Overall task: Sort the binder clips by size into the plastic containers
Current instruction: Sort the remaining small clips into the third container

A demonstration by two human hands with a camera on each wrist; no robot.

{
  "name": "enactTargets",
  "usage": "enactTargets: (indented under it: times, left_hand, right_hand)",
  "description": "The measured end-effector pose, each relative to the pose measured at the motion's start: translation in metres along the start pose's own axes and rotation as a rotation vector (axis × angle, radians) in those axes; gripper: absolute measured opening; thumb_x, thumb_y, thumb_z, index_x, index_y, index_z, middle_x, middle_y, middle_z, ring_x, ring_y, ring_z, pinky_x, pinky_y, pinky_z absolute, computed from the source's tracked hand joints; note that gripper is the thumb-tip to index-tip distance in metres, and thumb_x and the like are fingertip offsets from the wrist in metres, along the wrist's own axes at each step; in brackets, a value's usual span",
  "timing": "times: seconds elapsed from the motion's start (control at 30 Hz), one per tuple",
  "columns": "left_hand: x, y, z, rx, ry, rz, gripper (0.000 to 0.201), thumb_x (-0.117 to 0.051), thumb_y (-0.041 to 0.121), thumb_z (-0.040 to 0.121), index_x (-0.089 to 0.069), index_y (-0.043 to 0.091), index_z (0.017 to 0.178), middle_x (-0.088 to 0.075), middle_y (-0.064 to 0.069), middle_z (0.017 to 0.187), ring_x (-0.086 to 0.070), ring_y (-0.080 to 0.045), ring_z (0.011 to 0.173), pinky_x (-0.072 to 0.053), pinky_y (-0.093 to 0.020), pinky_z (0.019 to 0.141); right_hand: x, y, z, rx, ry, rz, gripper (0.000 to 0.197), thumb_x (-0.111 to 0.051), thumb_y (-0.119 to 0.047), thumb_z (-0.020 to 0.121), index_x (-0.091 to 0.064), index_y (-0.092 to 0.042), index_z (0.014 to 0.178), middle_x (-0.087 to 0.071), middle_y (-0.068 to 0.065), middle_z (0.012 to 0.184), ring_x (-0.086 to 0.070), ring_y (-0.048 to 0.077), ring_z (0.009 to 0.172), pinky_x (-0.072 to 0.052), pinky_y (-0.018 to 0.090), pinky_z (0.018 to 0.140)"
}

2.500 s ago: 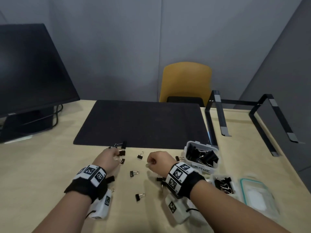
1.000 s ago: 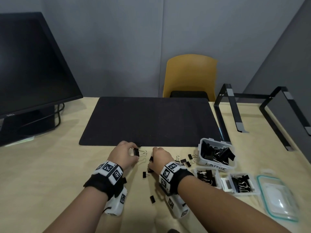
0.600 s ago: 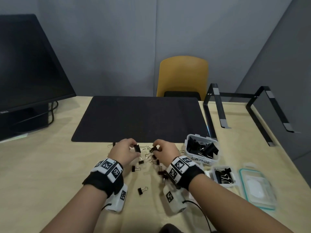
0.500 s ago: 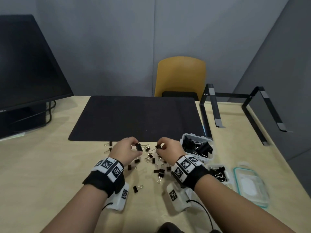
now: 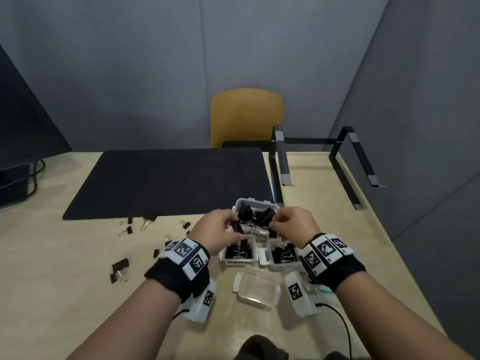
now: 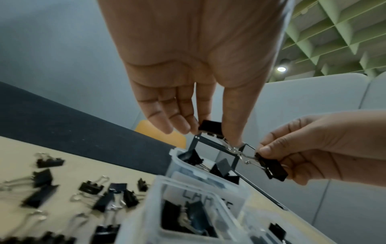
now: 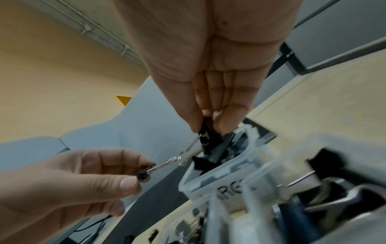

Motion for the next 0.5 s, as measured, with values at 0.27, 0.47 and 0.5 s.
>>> enactTargets:
  times: [0.27, 0.47, 0.5]
  left_hand:
    - [-0.041, 0.037, 0.010, -0.047, -0.039, 0.048, 0.038, -0.073, 0.032, 0.076, -0.061, 0.030, 0.113, -0.051, 0.011, 0.103, -0.052, -0.007, 0.090, -0.045, -0.024, 0.079]
    - [-0.065, 0.043, 0.012, -0.028, -0.082, 0.126, 0.040, -0.072, 0.032, 0.077, -0.057, 0.028, 0.114, -0.054, 0.008, 0.110, -0.054, -0.009, 0.092, -0.046, -0.024, 0.078]
    - [-0.069, 0.043, 0.011, -0.023, -0.091, 0.130, 0.041, -0.073, 0.031, 0.077, -0.057, 0.028, 0.114, -0.055, 0.007, 0.111, -0.055, -0.010, 0.095, -0.046, -0.025, 0.079]
  right_hand:
    - [0.031, 0.056, -0.010, -0.081, -0.010, 0.000, 0.009, -0.067, -0.013, 0.080, -0.063, -0.011, 0.072, -0.068, 0.004, 0.064, -0.064, 0.017, 0.054, -0.058, 0.032, 0.066]
    - [0.017, 0.067, -0.013, -0.073, -0.065, -0.038, 0.007, -0.066, -0.015, 0.079, -0.065, -0.010, 0.075, -0.071, 0.008, 0.068, -0.070, 0.020, 0.065, -0.059, 0.035, 0.071]
    - [0.015, 0.067, -0.013, -0.072, -0.069, -0.052, 0.008, -0.066, -0.016, 0.079, -0.064, -0.011, 0.073, -0.072, 0.007, 0.068, -0.069, 0.019, 0.065, -0.058, 0.035, 0.071]
Point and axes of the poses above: each hand's wrist, its own z-axis towards the middle knuckle, its own x-axis out of the back of the hand, y = z × x, the point moved 7 cm from there along z, towards the middle knuckle
